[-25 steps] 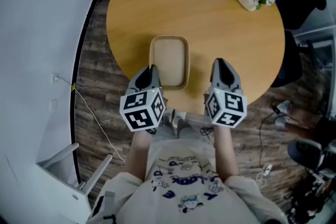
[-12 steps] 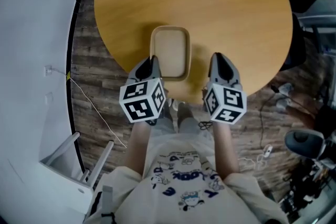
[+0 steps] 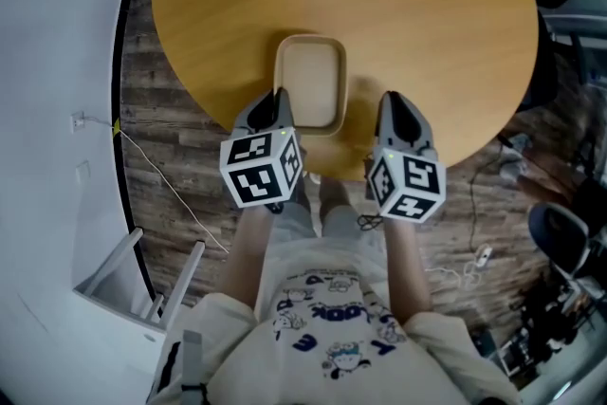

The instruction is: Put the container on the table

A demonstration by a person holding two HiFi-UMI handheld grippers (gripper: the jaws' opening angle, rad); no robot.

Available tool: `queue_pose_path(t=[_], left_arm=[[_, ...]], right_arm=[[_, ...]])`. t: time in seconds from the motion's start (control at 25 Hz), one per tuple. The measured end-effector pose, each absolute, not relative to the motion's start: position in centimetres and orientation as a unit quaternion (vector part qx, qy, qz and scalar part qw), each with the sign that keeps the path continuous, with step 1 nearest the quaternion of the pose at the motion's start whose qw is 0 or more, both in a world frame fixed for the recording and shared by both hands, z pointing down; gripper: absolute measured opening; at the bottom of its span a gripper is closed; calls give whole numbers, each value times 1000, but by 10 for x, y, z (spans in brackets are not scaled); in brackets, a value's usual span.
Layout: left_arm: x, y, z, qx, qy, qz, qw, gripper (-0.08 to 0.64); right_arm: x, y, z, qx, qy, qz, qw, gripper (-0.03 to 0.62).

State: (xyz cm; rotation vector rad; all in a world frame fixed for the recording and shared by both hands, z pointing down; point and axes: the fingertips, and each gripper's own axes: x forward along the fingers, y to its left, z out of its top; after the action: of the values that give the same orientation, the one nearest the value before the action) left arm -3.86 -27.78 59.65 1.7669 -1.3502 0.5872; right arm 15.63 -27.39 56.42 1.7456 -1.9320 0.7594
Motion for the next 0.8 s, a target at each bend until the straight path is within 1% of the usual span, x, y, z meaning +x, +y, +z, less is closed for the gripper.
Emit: queue_pose_path(t=[0.48,0.8], left_arm=[[-35,-279,623,701,-526,251,412,18],[-31,-282,634,694,-537,263,401,18]], right_arm=[[163,-267,587,632,-683,289,226,21],[170,-268,595,631,-680,298,226,21]])
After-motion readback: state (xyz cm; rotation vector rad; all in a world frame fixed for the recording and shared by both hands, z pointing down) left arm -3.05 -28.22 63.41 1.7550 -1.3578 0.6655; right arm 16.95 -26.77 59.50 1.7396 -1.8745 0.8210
